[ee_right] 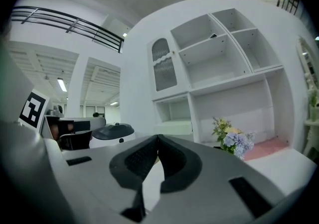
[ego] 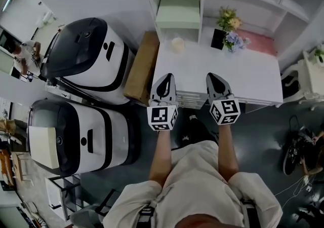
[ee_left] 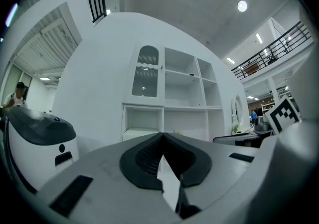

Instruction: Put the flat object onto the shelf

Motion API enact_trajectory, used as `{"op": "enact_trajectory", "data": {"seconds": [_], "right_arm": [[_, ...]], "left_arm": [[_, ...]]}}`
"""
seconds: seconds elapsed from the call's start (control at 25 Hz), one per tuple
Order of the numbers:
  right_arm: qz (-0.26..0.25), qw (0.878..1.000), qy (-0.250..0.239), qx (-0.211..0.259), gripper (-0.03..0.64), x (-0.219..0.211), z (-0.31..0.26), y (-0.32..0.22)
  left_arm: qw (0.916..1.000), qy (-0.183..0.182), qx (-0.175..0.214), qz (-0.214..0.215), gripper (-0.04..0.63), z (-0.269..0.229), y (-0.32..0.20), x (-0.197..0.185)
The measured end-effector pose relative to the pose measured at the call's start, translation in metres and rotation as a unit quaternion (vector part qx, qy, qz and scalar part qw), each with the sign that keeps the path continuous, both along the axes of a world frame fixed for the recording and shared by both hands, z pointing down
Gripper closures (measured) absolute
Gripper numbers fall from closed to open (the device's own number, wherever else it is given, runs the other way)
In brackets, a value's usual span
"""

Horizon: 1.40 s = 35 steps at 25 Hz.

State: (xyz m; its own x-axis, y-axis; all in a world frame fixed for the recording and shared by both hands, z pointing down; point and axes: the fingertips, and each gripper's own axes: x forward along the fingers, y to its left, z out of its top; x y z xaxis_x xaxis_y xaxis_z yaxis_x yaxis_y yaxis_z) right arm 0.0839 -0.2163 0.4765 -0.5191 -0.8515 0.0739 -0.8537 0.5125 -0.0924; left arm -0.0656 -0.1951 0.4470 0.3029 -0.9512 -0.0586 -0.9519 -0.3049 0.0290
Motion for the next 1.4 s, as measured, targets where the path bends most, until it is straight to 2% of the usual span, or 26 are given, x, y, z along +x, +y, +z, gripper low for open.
{"op": "enact_trajectory", "data": {"seconds": [0.24, 0.48, 0.92, 1.0, 1.12, 1.2, 1.32, 1.4], "right_arm": [[-0.012, 0.999, 0.031, -0.007, 0.549, -0.003, 0.010, 0.001], [-0.010, 0.999, 0.038, -0.005, 0.549, -0.002, 0.008, 0.001], [-0.017, 0.999, 0.039, -0.001, 0.549, 0.008, 0.002, 0.000], [-0.018, 0.999, 0.041, 0.001, 0.549, 0.008, 0.002, -0.002], [-0.019, 0.999, 0.040, 0.002, 0.549, 0.008, 0.001, -0.006], [-0.019, 0.999, 0.038, 0.001, 0.549, 0.008, 0.001, -0.007], [-0.020, 0.999, 0.036, 0.000, 0.549, 0.007, 0.002, -0.009], [-0.020, 0.999, 0.036, -0.001, 0.549, 0.007, 0.004, -0.011]], "left_arm": [[0.9999, 0.004, -0.008, -0.006, 0.586, 0.012, -0.002, -0.005], [0.9997, 0.018, -0.006, -0.016, 0.584, 0.014, -0.009, -0.011], [0.9997, 0.018, 0.000, 0.015, 0.586, 0.011, -0.027, 0.015], [0.9998, 0.007, -0.001, 0.021, 0.586, 0.012, -0.029, 0.019], [0.9986, -0.045, -0.003, 0.026, 0.586, 0.016, -0.031, 0.026], [0.9978, -0.058, -0.004, 0.031, 0.586, 0.016, -0.030, 0.030], [0.9979, -0.029, -0.010, 0.057, 0.586, 0.017, -0.030, 0.034], [0.9975, -0.026, -0.007, 0.065, 0.586, 0.017, -0.030, 0.035]]}}
